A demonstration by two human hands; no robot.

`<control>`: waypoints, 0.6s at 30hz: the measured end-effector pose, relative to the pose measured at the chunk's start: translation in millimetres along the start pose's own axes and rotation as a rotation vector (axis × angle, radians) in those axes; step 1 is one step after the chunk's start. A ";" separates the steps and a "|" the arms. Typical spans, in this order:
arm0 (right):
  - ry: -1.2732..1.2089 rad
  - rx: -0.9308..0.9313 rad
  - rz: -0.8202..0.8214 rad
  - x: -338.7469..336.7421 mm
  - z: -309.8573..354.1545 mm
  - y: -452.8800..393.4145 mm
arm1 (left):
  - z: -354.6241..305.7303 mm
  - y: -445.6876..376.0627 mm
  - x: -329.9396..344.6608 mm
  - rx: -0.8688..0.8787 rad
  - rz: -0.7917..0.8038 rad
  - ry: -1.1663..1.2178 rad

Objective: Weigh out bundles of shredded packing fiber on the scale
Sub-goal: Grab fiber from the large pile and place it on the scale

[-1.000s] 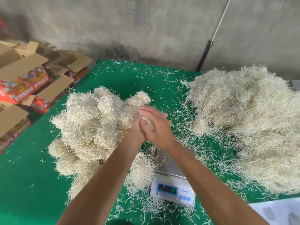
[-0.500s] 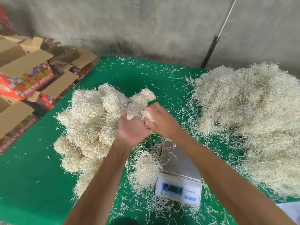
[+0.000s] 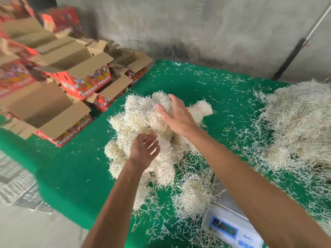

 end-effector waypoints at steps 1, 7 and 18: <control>-0.014 0.000 -0.011 1.6 -4.7 3.6 | 4.1 0.9 -0.7 -0.007 -0.007 -0.009; 0.191 0.229 0.184 12.1 -97.3 75.2 | 41.4 3.8 22.9 -0.057 0.135 -0.072; 0.871 0.056 0.472 83.1 -198.9 197.5 | 103.6 21.1 33.0 -0.194 0.247 -0.239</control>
Point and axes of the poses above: each hand's wrist, its own y-axis away from the middle knuckle, its own x-axis out of the palm, z = x × y, the point moved 3 cm from there along -y, towards the middle knuckle, and after that the axes turned 8 degrees about x, right-handed, at the moved point
